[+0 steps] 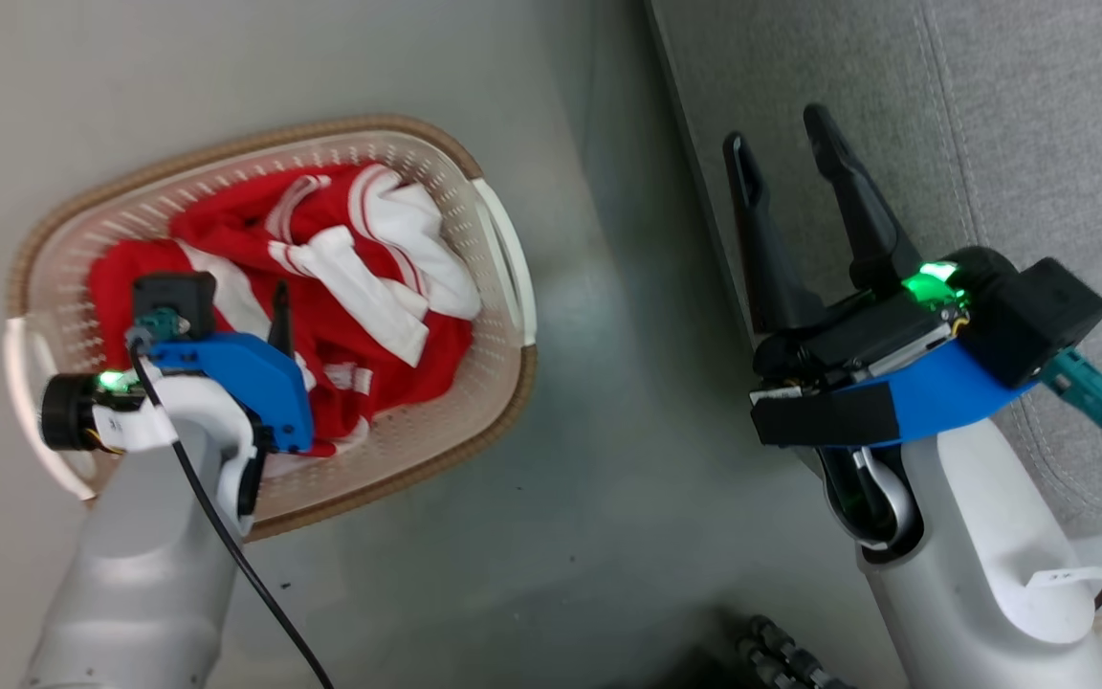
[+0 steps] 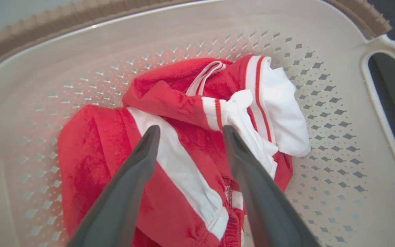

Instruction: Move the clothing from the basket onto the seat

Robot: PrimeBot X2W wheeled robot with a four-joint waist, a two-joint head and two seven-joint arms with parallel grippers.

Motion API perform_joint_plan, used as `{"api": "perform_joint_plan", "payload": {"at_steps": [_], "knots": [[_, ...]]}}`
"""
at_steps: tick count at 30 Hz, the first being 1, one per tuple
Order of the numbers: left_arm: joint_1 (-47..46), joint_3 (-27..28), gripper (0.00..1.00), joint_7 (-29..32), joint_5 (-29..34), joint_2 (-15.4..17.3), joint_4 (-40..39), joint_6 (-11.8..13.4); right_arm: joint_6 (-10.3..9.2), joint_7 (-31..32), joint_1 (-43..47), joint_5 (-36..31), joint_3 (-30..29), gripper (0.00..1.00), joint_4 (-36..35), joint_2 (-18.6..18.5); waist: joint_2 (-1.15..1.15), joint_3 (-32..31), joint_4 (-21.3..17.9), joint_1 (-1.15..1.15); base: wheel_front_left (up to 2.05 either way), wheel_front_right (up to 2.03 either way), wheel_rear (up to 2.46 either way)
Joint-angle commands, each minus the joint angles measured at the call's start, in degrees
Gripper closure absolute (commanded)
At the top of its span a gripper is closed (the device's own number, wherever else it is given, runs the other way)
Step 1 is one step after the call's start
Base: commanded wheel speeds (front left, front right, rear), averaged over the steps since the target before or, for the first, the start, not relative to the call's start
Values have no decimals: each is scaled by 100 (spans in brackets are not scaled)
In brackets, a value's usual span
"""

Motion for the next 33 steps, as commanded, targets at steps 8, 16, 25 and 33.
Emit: {"api": "perform_joint_plan", "payload": {"at_steps": [8, 16, 25, 33], "knots": [[-568, 23, 0, 231, 45, 305, 343, 228, 3, -29, -299, 320, 182, 0, -301, -6, 0, 791, -444, -1, 0, 0, 0], [-725, 38, 0, 234, 113, 478, 571, 656, 3, -29, -280, 402, 265, 0, -379, -7, 0, 958, -534, -1, 0, 0, 0], [-861, 30, 100, 253, 33, 427, 803, 917, 3, -30, -284, 439, 263, 0, -358, -7, 0, 984, -524, -1, 0, 0, 0], [-924, 0, 100, 189, -76, 343, 962, 803, 3, -30, -331, 397, 266, 0, -293, -8, 0, 903, -468, -1, 0, 0, 0]]}}
